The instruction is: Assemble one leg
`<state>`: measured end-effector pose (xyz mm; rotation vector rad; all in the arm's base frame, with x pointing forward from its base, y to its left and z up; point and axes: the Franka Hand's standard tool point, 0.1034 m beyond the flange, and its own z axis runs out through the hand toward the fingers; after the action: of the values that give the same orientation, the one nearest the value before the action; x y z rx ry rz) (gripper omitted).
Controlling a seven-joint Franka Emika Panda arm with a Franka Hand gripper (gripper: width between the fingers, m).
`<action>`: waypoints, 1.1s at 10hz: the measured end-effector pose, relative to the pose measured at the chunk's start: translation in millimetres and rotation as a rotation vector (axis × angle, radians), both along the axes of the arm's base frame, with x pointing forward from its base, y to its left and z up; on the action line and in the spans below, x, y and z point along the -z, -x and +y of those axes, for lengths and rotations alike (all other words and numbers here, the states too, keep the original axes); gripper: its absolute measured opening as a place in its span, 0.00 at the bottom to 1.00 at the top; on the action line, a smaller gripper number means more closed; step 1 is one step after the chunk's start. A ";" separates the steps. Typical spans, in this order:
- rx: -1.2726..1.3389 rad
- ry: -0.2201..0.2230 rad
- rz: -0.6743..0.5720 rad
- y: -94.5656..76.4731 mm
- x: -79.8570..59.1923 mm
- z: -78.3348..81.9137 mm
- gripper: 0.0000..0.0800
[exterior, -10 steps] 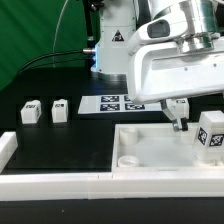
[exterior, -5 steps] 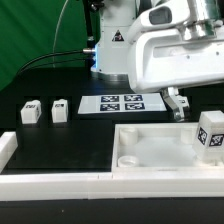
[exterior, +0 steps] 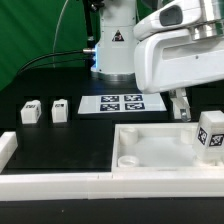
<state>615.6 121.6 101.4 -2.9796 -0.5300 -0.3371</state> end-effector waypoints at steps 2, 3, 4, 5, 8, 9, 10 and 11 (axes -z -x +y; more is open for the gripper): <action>0.003 0.040 0.188 -1.5 -1.8 -7.0 0.81; -0.001 0.057 0.269 -1.2 -3.1 -6.9 0.81; -0.010 0.071 0.356 1.9 -3.9 -4.3 0.81; -0.005 0.064 0.310 -7.6 -3.6 -3.7 0.81; 0.072 0.064 0.339 -4.8 -1.8 -3.3 0.81; 0.122 0.063 0.340 -6.2 2.1 -4.0 0.81; 0.163 0.063 0.341 -6.5 6.8 -3.9 0.81; 0.166 0.061 0.338 -7.1 9.9 -3.8 0.81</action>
Offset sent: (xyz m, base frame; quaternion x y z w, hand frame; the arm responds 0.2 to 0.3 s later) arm 0.0000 0.0000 0.0000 0.0000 -0.2667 0.0000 0.9638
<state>622.7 117.8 91.5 -3.0503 -0.2618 0.1745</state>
